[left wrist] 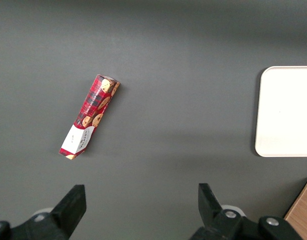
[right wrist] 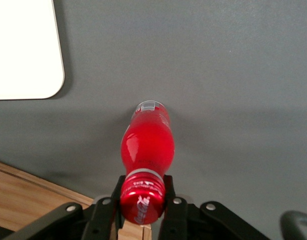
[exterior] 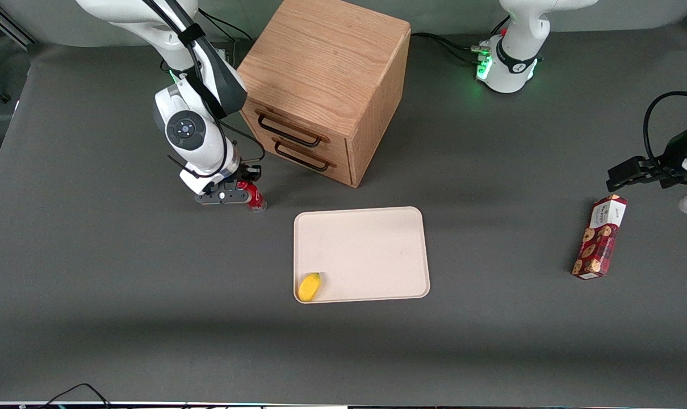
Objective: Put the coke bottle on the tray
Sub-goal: 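Close the right gripper around the red bottle's cap end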
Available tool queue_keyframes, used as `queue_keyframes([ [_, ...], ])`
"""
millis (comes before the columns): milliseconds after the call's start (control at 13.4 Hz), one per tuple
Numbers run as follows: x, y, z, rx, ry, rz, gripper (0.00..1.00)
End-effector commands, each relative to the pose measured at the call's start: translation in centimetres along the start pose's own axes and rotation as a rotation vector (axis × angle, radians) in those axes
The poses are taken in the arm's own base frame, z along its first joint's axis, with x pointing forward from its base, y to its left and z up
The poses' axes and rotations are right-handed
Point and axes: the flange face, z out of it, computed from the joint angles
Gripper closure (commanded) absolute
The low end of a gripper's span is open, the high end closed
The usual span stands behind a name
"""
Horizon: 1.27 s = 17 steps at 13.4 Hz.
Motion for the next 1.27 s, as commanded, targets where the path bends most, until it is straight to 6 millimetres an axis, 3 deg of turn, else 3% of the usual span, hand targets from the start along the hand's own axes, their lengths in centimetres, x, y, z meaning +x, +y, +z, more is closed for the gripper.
queue_keyframes([
  [0, 0.8, 0.0, -0.9, 0.001, 0.031, 0.012, 1.0],
  [298, 0.6, 0.0, -1.7, 0.001, 0.045, 0.021, 1.0],
  [521, 0.9, -0.4, -5.3, 0.009, 0.091, 0.034, 1.0],
  [968, 0.2, -0.8, -20.4, 0.013, 0.066, 0.072, 1.0],
  [1191, -1.1, -1.3, -25.6, 0.098, 0.072, 0.095, 1.0],
])
